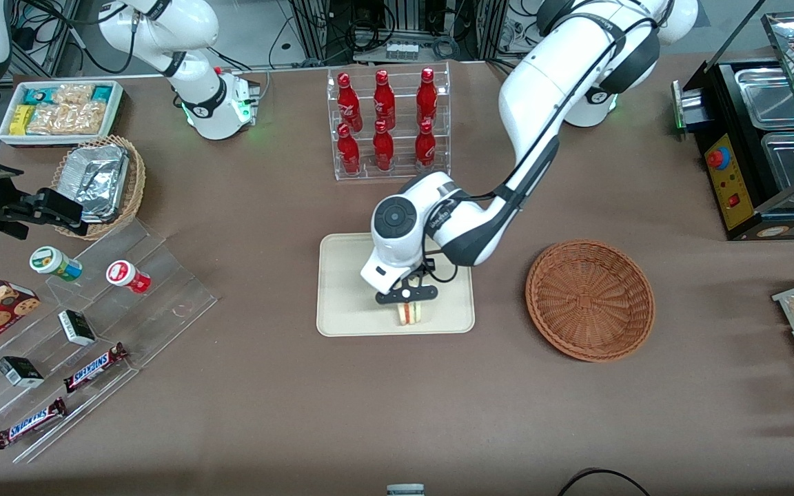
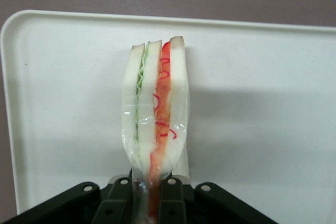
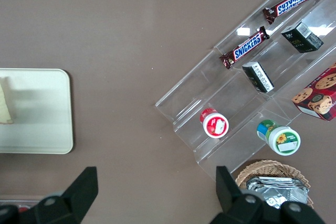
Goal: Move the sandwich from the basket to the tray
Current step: 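Lower the sandwich onto the tray and open the left gripper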
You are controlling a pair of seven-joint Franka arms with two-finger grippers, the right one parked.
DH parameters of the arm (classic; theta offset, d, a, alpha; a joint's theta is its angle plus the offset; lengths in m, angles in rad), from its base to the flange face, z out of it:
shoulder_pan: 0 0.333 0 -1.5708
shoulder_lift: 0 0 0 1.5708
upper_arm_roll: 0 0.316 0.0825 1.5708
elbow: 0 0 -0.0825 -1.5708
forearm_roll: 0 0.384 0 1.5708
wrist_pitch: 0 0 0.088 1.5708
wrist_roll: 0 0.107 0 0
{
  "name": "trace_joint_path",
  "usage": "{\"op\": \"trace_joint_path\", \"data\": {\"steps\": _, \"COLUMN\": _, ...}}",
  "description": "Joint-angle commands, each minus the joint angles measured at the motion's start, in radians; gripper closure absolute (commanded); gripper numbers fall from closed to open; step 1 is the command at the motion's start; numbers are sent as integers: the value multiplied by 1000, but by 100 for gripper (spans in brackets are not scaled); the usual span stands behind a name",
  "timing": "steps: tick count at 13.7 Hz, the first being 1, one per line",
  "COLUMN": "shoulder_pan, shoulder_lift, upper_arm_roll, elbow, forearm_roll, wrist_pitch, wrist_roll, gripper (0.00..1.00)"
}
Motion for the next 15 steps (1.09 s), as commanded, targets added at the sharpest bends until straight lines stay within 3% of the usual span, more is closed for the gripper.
{"op": "trace_joint_path", "data": {"steps": 1, "shoulder_pan": -20, "shoulder_lift": 26, "upper_arm_roll": 5, "elbow": 41, "forearm_roll": 11, "wrist_pitch": -5, "wrist_roll": 48, "gripper": 100}}
{"op": "trace_joint_path", "data": {"steps": 4, "shoulder_pan": -34, "shoulder_lift": 35, "upper_arm_roll": 5, "elbow": 30, "forearm_roll": 11, "wrist_pitch": -7, "wrist_roll": 47, "gripper": 97}}
{"op": "trace_joint_path", "data": {"steps": 6, "shoulder_pan": -34, "shoulder_lift": 34, "upper_arm_roll": 5, "elbow": 32, "forearm_roll": 14, "wrist_pitch": -8, "wrist_roll": 39, "gripper": 31}}
{"op": "trace_joint_path", "data": {"steps": 7, "shoulder_pan": -32, "shoulder_lift": 24, "upper_arm_roll": 5, "elbow": 32, "forearm_roll": 9, "wrist_pitch": -13, "wrist_roll": 28, "gripper": 3}}
{"op": "trace_joint_path", "data": {"steps": 10, "shoulder_pan": 3, "shoulder_lift": -38, "upper_arm_roll": 3, "elbow": 32, "forearm_roll": -2, "wrist_pitch": -21, "wrist_roll": -39, "gripper": 1}}
{"op": "trace_joint_path", "data": {"steps": 15, "shoulder_pan": 101, "shoulder_lift": -276, "upper_arm_roll": 6, "elbow": -51, "forearm_roll": -118, "wrist_pitch": -103, "wrist_roll": -96, "gripper": 1}}
